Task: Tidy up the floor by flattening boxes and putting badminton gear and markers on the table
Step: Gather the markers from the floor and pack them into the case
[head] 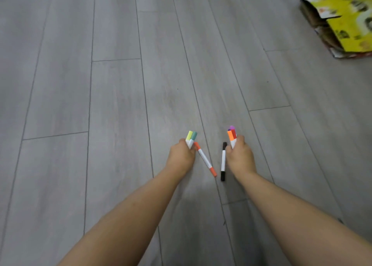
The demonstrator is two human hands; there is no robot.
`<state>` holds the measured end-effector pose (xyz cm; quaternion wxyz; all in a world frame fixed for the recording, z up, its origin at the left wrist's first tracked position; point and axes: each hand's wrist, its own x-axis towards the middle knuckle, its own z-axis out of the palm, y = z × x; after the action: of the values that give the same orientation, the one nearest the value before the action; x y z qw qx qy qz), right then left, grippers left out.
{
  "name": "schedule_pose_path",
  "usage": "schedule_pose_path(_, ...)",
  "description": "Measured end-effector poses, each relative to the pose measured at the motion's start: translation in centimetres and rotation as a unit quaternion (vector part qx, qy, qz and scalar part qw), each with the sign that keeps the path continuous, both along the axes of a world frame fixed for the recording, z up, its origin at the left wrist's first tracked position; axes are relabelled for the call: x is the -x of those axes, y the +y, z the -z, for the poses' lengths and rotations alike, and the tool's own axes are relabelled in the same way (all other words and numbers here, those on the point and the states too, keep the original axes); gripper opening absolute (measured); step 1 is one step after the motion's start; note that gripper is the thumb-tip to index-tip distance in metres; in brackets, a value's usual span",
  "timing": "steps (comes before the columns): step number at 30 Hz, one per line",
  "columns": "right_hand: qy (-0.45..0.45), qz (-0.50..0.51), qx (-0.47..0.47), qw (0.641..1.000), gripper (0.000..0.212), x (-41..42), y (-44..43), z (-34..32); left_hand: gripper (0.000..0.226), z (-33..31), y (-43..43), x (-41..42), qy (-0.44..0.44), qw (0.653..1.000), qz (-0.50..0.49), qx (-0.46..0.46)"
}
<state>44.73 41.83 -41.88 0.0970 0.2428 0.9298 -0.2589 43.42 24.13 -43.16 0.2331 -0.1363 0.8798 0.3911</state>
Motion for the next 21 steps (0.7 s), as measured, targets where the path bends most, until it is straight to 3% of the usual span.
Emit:
schedule_pose_path(6, -0.046, 0.027, -0.018, 0.998, 0.04, -1.5, 1.8, 1.5, 0.035, 0.0, 4.1, 0.2, -0.047, 0.999, 0.016, 0.007)
schedule_pose_path(15, -0.066, 0.018, -0.017, 0.997, 0.04, -2.2, 1.4, 2.1, 0.031, -0.5, 3.3, 0.2, 0.003, 0.976, 0.145, 0.16)
schedule_pose_path(21, -0.069, -0.027, -0.041, 0.996, 0.033, -1.9, 0.6, 2.1, 0.042, -0.7, 1.1, 1.1, 0.059, 0.97, 0.162, 0.171)
